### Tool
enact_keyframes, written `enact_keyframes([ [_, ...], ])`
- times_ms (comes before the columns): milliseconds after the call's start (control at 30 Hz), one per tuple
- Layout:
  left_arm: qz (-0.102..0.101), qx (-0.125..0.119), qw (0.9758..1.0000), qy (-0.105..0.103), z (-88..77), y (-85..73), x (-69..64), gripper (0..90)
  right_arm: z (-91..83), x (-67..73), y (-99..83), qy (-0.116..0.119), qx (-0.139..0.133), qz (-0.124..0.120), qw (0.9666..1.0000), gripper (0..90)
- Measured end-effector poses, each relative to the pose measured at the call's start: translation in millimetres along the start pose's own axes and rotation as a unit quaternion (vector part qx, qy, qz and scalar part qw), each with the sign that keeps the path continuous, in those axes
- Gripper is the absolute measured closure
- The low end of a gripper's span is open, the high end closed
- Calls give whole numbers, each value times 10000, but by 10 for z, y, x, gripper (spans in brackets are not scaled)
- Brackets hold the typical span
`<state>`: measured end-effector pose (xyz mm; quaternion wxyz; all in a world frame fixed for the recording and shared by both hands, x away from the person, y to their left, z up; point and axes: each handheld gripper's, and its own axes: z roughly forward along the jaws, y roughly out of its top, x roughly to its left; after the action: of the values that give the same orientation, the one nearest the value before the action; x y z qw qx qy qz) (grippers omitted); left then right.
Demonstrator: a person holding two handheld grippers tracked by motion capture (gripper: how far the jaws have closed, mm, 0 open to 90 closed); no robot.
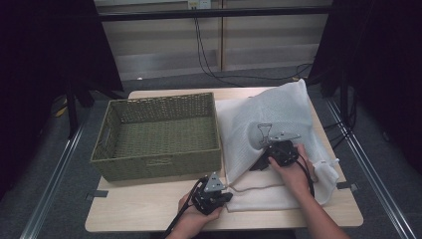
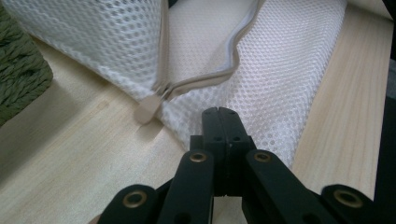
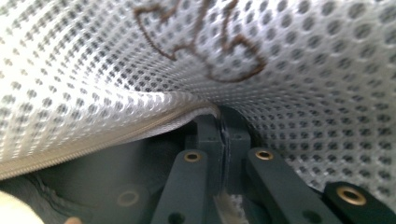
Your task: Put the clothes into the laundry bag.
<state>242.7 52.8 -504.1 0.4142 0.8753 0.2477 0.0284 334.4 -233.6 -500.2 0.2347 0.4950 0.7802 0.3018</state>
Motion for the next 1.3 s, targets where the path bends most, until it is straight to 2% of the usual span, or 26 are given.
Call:
enact_keyframes([
  [33,0,-25,10000,5,1,-5,1,900,-47,25,0,263,-61,150,9995,890],
  [67,-6,-22,10000,8,0,-6,1,900,-92,29,-7,447,-133,192,9987,889],
  [167,-47,-61,10000,19,8,-7,2,900,-385,55,-31,1043,-527,237,9929,887],
  [267,-42,-65,9999,71,12,-6,-9,900,-698,140,-55,1454,-658,20,9872,883],
  [300,-34,-49,9999,86,11,-3,-11,900,-796,189,-74,1638,-673,-94,9842,881],
  [367,-22,-63,9999,83,14,-4,-9,900,-877,257,-112,1759,-645,-216,9821,876],
  [467,-32,-58,9999,89,16,-1,-9,900,-853,349,-206,2122,-541,-160,9756,875],
  [600,15,-76,9999,131,19,0,-19,900,-579,497,-346,2444,-54,-244,9693,877],
  [667,13,-58,9999,125,17,2,-17,900,-447,530,-380,2536,203,-165,9669,881],
  [700,27,-53,9999,131,15,3,-19,900,-404,508,-374,2630,218,-67,9645,882],
  [733,29,-32,9999,149,10,2,-26,900,-376,483,-351,2573,214,31,9661,884],
  [767,46,-6,9999,123,2,2,-23,900,-350,451,-324,2440,198,47,9696,886],
  [800,70,42,9999,99,-7,2,-15,900,-317,398,-280,2232,194,78,9746,887],
  [867,46,75,9999,51,-20,1,-4,900,-262,305,-218,1912,190,224,9811,889],
  [900,48,69,10000,40,-24,-2,-2,900,-219,225,-174,1613,144,279,9864,889],
  [933,37,24,10000,1,-25,-11,6,900,-198,173,-152,1387,140,353,9896,892],
  [967,53,41,10000,-12,-29,-12,14,900,-147,76,-130,996,116,442,9940,892],
  [1067,72,54,9999,45,-31,-12,3,900,-51,-140,-120,863,-35,934,9919,893],
  [1100,131,59,9999,95,-29,-9,0,900,-29,-178,-103,794,-43,960,9922,894],
  [1133,87,-7,9999,148,-18,-10,-10,900,-13,-182,-80,692,-38,897,9936,893],
  [1233,69,-22,9998,184,-21,-17,3,900,-29,-106,-41,447,33,770,9960,892],
  [1267,93,-23,9996,263,-26,-23,2,900,-66,-84,-41,547,5,775,9955,890],
  [1300,77,-44,9996,270,-24,-26,-8,900,-134,-65,-56,775,-148,717,9943,886],
])
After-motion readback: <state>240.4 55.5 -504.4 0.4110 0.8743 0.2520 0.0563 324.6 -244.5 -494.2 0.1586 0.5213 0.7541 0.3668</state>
